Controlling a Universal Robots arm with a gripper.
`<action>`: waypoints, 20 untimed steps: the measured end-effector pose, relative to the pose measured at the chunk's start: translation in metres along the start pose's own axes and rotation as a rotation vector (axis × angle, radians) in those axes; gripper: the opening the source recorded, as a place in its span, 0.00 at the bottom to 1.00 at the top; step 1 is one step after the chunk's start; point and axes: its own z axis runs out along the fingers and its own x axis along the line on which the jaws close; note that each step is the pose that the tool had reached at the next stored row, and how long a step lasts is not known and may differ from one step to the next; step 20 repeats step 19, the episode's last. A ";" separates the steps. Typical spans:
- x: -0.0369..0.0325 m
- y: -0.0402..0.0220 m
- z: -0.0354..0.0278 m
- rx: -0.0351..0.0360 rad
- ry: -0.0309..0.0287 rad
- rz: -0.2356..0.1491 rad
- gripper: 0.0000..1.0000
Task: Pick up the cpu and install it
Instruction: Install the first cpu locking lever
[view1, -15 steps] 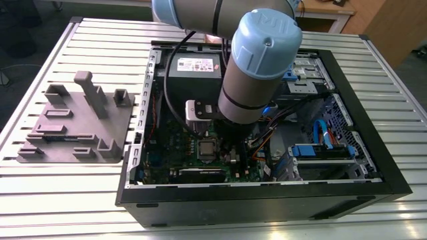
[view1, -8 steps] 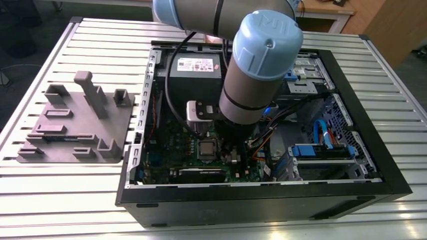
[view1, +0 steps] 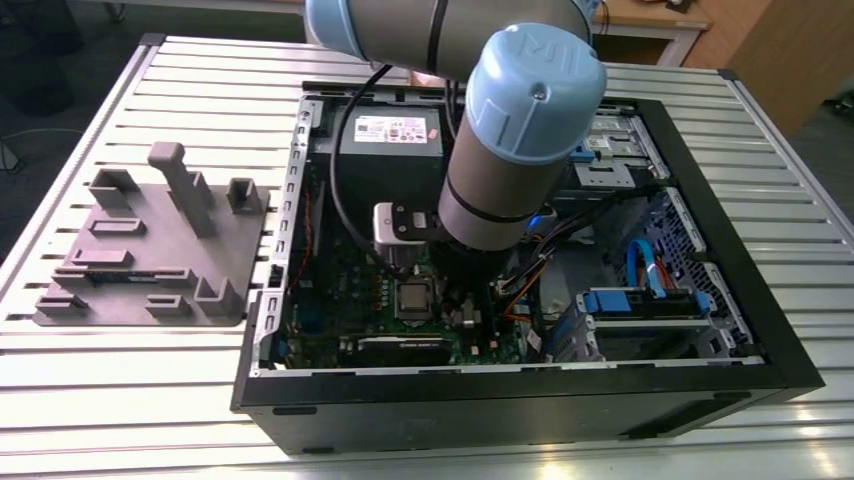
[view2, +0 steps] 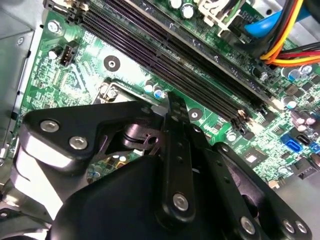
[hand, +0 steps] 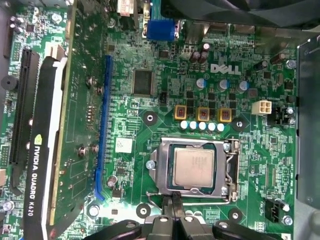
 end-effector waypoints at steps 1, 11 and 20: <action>-0.0002 0.0000 -0.0013 0.0005 -0.0009 0.000 0.10; -0.0011 0.0015 -0.0269 -0.0001 0.0003 0.000 0.10; -0.0011 0.0015 -0.0272 -0.0001 0.0005 0.000 0.10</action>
